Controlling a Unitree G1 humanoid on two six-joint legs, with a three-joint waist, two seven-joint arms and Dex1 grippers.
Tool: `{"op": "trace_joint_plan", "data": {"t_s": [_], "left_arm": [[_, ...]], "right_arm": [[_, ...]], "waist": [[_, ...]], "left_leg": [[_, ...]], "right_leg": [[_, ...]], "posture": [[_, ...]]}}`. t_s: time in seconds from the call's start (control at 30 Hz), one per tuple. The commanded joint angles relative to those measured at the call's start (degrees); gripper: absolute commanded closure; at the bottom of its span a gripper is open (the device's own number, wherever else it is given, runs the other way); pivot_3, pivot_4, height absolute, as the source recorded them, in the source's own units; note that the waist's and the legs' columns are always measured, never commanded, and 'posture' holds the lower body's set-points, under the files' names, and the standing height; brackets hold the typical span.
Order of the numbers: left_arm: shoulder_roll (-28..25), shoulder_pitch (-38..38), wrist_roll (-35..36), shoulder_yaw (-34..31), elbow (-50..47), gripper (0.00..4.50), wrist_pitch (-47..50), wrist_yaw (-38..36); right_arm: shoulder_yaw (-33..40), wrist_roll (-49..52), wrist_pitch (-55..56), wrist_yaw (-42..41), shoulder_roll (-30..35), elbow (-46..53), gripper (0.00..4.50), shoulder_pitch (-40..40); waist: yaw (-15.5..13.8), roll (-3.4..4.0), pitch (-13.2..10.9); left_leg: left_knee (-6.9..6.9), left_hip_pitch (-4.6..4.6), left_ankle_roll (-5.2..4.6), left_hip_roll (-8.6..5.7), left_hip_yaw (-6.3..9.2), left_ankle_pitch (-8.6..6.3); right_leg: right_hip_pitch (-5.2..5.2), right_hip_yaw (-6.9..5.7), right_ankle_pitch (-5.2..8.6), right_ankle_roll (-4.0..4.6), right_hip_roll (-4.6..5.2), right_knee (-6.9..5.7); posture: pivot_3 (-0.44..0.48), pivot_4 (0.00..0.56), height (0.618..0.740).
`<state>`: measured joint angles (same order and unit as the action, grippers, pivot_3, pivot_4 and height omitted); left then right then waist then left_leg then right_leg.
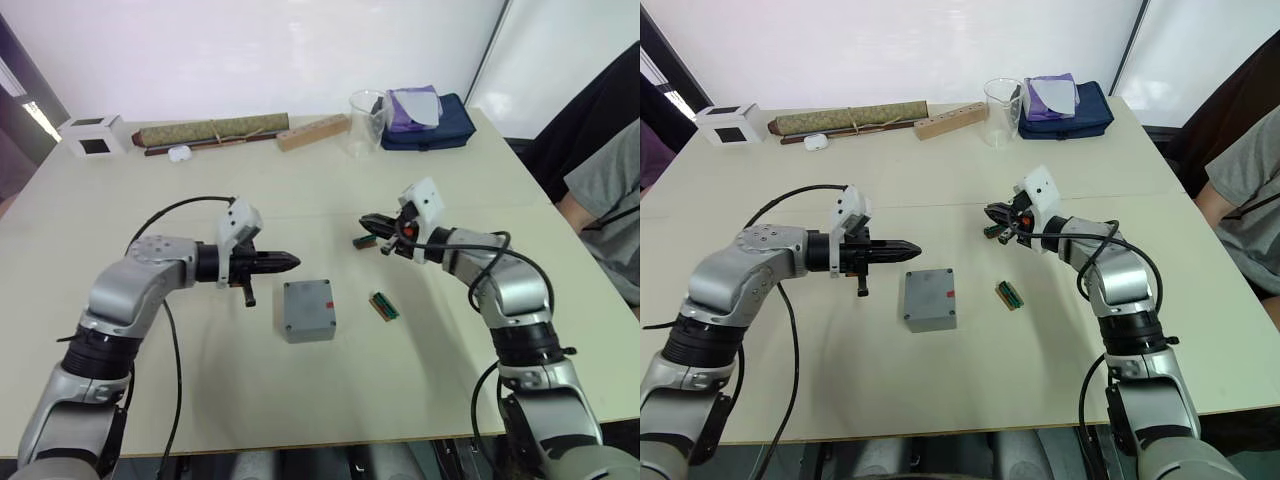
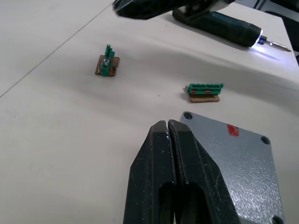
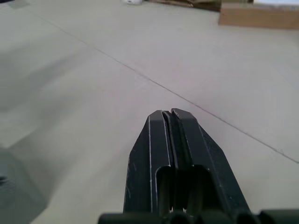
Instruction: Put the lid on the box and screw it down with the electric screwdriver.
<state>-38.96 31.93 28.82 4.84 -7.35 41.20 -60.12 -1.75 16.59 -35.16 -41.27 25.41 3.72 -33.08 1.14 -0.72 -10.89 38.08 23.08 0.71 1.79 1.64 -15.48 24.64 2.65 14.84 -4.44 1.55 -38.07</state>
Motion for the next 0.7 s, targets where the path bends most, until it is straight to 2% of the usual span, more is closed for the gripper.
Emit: {"op": "trace_joint_plan", "data": {"t_s": [0.03, 0.13, 0.33, 0.43, 0.6, 0.7], "left_arm": [[-0.32, 0.47, 0.97, -1.49, -1.54, 4.5, -0.05, -0.09], [0.43, 0.5, 0.73, -0.81, -1.61, 4.5, -0.14, 0.47], [0.77, 0.39, 0.39, -0.44, -1.5, 4.5, -0.33, 0.55], [0.65, 0.24, 0.19, -0.41, -1.39, 4.5, -0.48, 0.56], [0.62, 0.09, 0.09, -0.44, -1.45, 4.5, -0.5, 0.71], [0.59, -0.26, 0.11, -0.39, -2.02, 4.5, -0.25, 0.97]], "right_arm": [[-1.45, -1.18, 2.25, 1.11, -0.63, 1.06, 4.43, 0.61], [-2.86, -2.23, 4.96, 1.14, -1.81, -2.45, 3.55, 1.08], [-3.09, -5.28, 10.97, 2.83, -3.35, -12.89, 1.13, -1.22], [-2.99, -5.78, 12.69, 2.64, -3.65, -15.86, 0.08, -2.14], [-2.9, -5.99, 14.33, 2.27, -4.14, -18.62, 0.08, -3.02], [-3.15, -6.51, 15.32, 2.16, -4.63, -20.3, 0.72, -3.89]], "waist": [[-0.03, 0.0, 0.0], [-0.01, 0.0, 0.0], [-0.02, 0.0, 0.0], [-0.02, 0.0, 0.0], [0.04, 0.0, 0.0], [0.03, 0.0, 0.0]], "left_leg": [[0.0, 0.0, 0.0, 0.0, 0.0, 0.0], [0.0, 0.0, 0.0, 0.0, -0.01, 0.0], [0.0, 0.0, 0.0, 0.0, -0.02, 0.0], [0.0, 0.0, 0.0, 0.0, -0.02, 0.0], [0.0, -0.01, 0.0, 0.0, -0.01, 0.0], [0.0, 0.0, 0.0, 0.0, -0.02, 0.0]], "right_leg": [[0.0, 0.0, 0.0, 0.0, 0.0, 0.0], [-0.01, 0.0, 0.0, 0.0, 0.0, 0.0], [-0.01, 0.0, 0.0, 0.0, 0.0, 0.0], [0.0, 0.0, 0.0, 0.0, 0.0, 0.0], [0.0, 0.0, 0.0, 0.0, -0.01, 0.0], [0.0, 0.0, 0.0, 0.0, 0.0, 0.0]], "posture": [[0.0, 0.15, 0.74], [0.0, 0.15, 0.74], [0.0, 0.15, 0.74], [0.0, 0.15, 0.74], [0.0, 0.15, 0.74], [0.0, 0.15, 0.74]]}}
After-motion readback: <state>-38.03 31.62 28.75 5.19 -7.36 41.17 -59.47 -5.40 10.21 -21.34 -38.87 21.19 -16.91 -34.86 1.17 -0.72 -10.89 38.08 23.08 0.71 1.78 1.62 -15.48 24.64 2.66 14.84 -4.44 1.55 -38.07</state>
